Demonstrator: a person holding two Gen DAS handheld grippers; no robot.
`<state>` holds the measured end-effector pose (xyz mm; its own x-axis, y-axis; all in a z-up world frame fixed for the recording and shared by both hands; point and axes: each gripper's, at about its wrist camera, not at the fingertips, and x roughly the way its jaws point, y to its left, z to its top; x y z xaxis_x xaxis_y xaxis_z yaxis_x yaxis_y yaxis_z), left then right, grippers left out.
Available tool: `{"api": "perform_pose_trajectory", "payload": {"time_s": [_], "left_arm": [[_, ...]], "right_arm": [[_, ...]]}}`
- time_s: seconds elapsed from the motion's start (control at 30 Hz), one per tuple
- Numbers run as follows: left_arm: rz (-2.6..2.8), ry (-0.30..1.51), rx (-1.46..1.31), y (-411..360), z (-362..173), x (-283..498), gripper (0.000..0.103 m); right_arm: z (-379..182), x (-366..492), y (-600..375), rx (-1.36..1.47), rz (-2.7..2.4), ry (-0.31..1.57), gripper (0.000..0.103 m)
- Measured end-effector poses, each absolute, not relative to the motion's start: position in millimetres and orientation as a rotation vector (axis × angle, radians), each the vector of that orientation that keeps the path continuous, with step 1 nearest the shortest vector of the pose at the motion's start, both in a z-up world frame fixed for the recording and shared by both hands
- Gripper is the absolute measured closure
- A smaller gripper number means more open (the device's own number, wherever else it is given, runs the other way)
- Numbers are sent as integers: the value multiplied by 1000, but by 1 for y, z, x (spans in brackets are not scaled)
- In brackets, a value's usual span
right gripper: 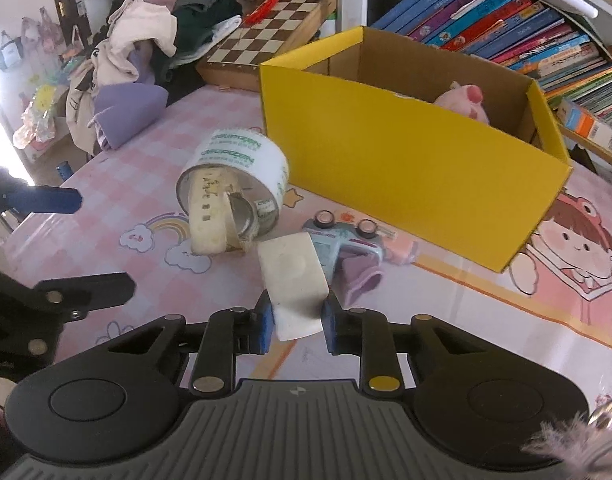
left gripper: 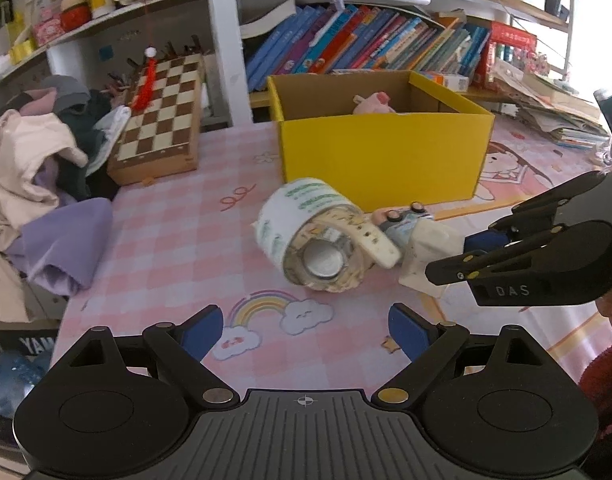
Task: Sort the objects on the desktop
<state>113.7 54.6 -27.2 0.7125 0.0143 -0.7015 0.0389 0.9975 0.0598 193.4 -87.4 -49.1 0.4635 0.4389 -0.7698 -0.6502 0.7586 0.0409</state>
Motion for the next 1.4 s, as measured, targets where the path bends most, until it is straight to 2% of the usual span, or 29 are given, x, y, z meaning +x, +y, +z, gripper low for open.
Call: {"api": "perform_pose_trajectory", "payload": {"time_s": [0.67,0.77,0.83,0.97,1.03,1.13,1.2,1.23,1.4], "left_arm": [[-43,738,73,19,-35,156,14],[-38,763,66,17,-40,164,26],[-39,782,57,18,-44,168,46],[-19,789,29,23,-46,174,65],[-24,786,16,25,-46,173,82],[-35,753,9,25,-40,166,93],[-41,718,10,25,-34,160,96],[-46,696,10,25,-29,156,102],[-68,637,28,21,-15,144,103]], "right_arm": [[-44,188,-138,-302,661,854,80],[-45,190,-142,-301,659,864,80],[-46,192,-145,-299,658,869,80],[-47,193,-145,-300,668,871,80],[-47,193,-144,-301,675,872,80],[-47,193,-142,-303,685,872,80],[-48,193,-141,-304,692,872,80],[-48,194,-141,-304,696,873,80],[-48,191,-136,-309,714,872,80]]}}
